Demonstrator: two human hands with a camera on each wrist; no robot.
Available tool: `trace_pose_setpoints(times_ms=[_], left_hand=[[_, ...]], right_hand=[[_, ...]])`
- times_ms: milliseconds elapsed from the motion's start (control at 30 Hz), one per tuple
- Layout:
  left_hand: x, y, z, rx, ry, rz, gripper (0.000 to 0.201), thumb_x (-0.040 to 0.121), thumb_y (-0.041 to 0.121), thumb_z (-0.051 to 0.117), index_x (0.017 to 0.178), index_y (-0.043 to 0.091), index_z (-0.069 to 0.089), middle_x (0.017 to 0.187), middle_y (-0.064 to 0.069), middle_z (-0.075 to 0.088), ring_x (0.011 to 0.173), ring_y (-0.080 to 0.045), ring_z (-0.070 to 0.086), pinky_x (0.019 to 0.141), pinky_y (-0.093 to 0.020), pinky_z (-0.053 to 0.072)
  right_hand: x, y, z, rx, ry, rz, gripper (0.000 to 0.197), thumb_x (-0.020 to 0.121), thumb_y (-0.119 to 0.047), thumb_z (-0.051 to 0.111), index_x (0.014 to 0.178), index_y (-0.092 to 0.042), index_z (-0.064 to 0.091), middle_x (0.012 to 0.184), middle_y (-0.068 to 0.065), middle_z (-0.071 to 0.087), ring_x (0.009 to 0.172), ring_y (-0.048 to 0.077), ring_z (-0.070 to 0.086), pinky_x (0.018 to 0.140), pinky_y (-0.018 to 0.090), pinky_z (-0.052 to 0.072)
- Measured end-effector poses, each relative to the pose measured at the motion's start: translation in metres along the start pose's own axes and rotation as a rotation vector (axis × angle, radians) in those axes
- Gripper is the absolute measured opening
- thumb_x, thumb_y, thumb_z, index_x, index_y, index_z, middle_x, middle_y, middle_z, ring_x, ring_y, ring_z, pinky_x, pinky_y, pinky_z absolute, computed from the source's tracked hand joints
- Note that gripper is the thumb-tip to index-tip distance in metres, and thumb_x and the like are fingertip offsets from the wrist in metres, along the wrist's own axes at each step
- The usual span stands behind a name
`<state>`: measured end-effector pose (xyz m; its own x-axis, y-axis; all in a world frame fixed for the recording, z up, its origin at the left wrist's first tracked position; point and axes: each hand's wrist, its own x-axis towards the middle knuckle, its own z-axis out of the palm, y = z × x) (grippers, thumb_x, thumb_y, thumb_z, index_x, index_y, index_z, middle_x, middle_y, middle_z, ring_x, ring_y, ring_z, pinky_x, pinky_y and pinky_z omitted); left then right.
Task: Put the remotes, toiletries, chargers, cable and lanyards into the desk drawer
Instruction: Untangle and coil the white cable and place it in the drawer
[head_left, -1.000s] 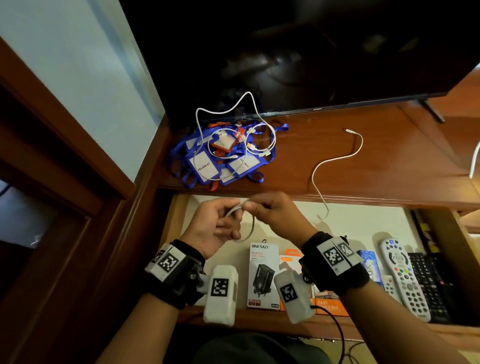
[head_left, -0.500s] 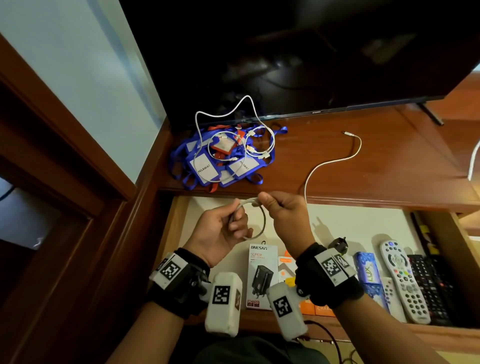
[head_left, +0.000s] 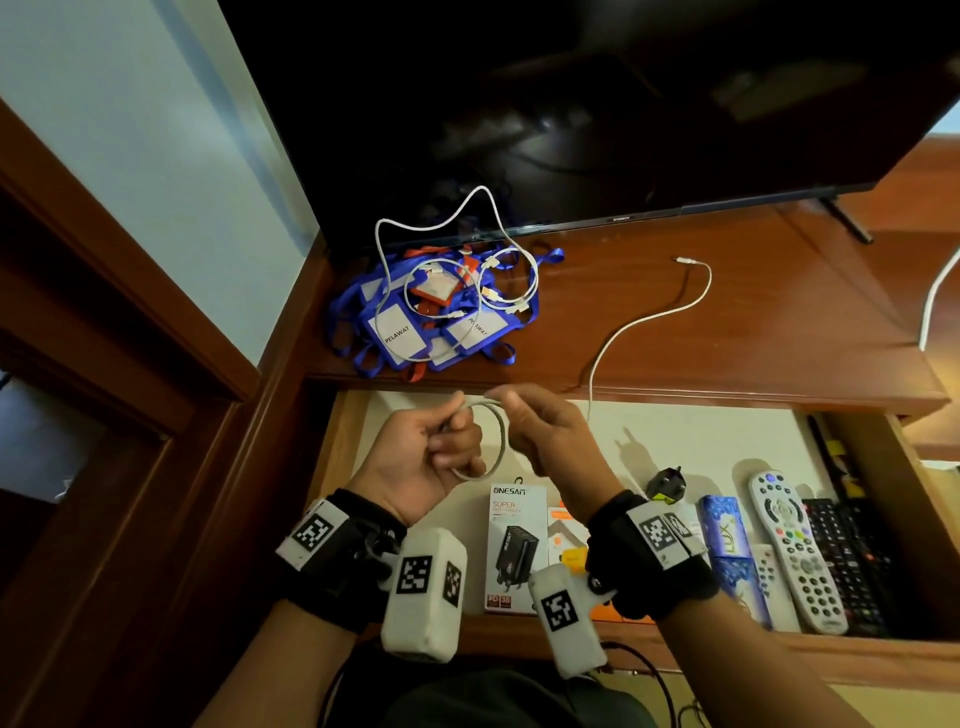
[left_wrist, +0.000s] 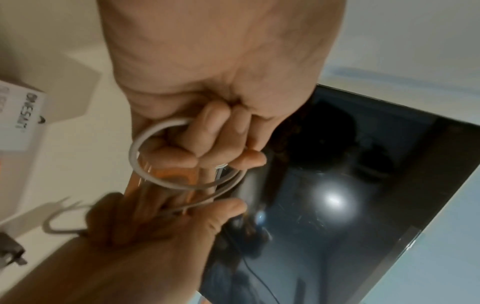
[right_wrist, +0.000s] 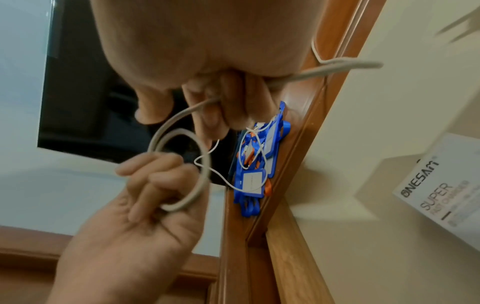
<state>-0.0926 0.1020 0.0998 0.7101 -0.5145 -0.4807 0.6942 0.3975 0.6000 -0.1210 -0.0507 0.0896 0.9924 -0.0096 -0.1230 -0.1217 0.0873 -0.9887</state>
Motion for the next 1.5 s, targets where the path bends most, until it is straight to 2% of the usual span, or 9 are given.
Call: trace_pose_setpoints(times_ms=[200, 300, 433, 600, 733, 1000, 1233, 1367, 1500], left_hand=[[0.004, -0.002, 0.003, -0.02, 0.108, 0.106, 0.043, 0.093, 0.031, 0.042, 0.059, 0.012, 0.059, 0.045, 0.003, 0.035, 0.039, -0.01, 0.035, 0.054, -0.022, 0.041], [0.004, -0.008, 0.004, 0.054, 0.172, 0.131, 0.045, 0.098, 0.032, 0.039, 0.063, 0.013, 0.059, 0.051, -0.001, 0.046, 0.052, -0.014, 0.048, 0.067, -0.028, 0.04], [0.001, -0.001, 0.006, -0.084, 0.099, 0.082, 0.048, 0.098, 0.038, 0.036, 0.059, 0.015, 0.053, 0.044, 0.003, 0.032, 0.044, -0.013, 0.04, 0.067, -0.029, 0.038], [0.0, 0.007, 0.001, -0.062, 0.035, 0.079, 0.032, 0.09, 0.034, 0.045, 0.066, 0.014, 0.052, 0.045, 0.005, 0.026, 0.037, -0.009, 0.029, 0.065, -0.025, 0.045], [-0.002, 0.013, -0.008, 0.027, 0.003, 0.052, 0.02, 0.089, 0.024, 0.043, 0.079, 0.01, 0.052, 0.047, 0.006, 0.029, 0.038, -0.007, 0.031, 0.068, -0.025, 0.045], [-0.001, 0.019, -0.01, 0.088, 0.02, -0.003, 0.027, 0.085, 0.032, 0.047, 0.064, 0.015, 0.045, 0.044, 0.007, 0.023, 0.035, -0.007, 0.022, 0.064, -0.026, 0.041], [-0.006, 0.041, -0.024, -0.21, 0.135, 0.213, 0.035, 0.084, 0.03, 0.048, 0.051, 0.019, 0.045, 0.039, 0.009, 0.023, 0.028, -0.005, 0.021, 0.045, -0.017, 0.039], [-0.014, 0.049, -0.028, -0.294, 0.172, 0.372, 0.026, 0.082, 0.026, 0.047, 0.057, 0.018, 0.045, 0.044, 0.008, 0.023, 0.031, -0.006, 0.02, 0.043, -0.016, 0.034], [-0.006, 0.043, -0.022, -0.29, 0.186, 0.475, 0.035, 0.099, 0.027, 0.035, 0.069, 0.017, 0.048, 0.045, 0.008, 0.032, 0.035, -0.004, 0.03, 0.059, -0.018, 0.041]], right_hand=[[-0.001, -0.004, 0.005, -0.018, -0.036, 0.06, 0.036, 0.098, -0.018, 0.047, 0.071, 0.001, 0.061, 0.048, 0.003, 0.03, 0.04, 0.007, 0.023, 0.042, 0.02, 0.019], [0.004, -0.006, 0.003, -0.007, 0.038, 0.067, 0.038, 0.099, -0.018, 0.045, 0.076, 0.008, 0.06, 0.051, 0.005, 0.03, 0.038, 0.008, 0.023, 0.041, 0.021, 0.018], [0.005, -0.004, 0.006, -0.023, -0.01, 0.062, 0.038, 0.1, -0.014, 0.042, 0.081, 0.014, 0.058, 0.042, -0.001, 0.038, 0.035, 0.004, 0.027, 0.039, 0.012, 0.026], [0.006, 0.004, 0.008, -0.103, -0.041, 0.041, 0.033, 0.099, -0.014, 0.045, 0.079, 0.004, 0.063, 0.043, -0.003, 0.045, 0.037, 0.004, 0.033, 0.043, 0.011, 0.03], [0.007, 0.008, 0.005, -0.192, -0.075, 0.002, 0.023, 0.098, -0.011, 0.046, 0.1, -0.005, 0.068, 0.048, 0.001, 0.047, 0.041, 0.006, 0.036, 0.048, 0.013, 0.032], [0.011, 0.017, 0.005, -0.67, -0.203, -0.086, 0.035, 0.1, -0.032, 0.04, 0.103, -0.006, 0.064, 0.054, -0.006, 0.048, 0.055, 0.016, 0.045, 0.066, 0.039, 0.045], [0.013, 0.034, -0.01, -0.276, -0.011, -0.035, 0.014, 0.09, -0.01, 0.061, 0.078, -0.013, 0.055, 0.055, -0.005, 0.048, 0.051, 0.01, 0.043, 0.055, 0.024, 0.039], [0.014, 0.043, -0.02, -0.493, 0.07, -0.18, 0.023, 0.084, -0.012, 0.068, 0.071, -0.021, 0.051, 0.059, -0.001, 0.054, 0.054, 0.009, 0.045, 0.056, 0.024, 0.039], [0.014, 0.037, -0.01, -0.847, 0.014, -0.403, 0.018, 0.081, -0.029, 0.066, 0.07, -0.015, 0.061, 0.059, -0.003, 0.062, 0.055, 0.019, 0.055, 0.053, 0.028, 0.041]])
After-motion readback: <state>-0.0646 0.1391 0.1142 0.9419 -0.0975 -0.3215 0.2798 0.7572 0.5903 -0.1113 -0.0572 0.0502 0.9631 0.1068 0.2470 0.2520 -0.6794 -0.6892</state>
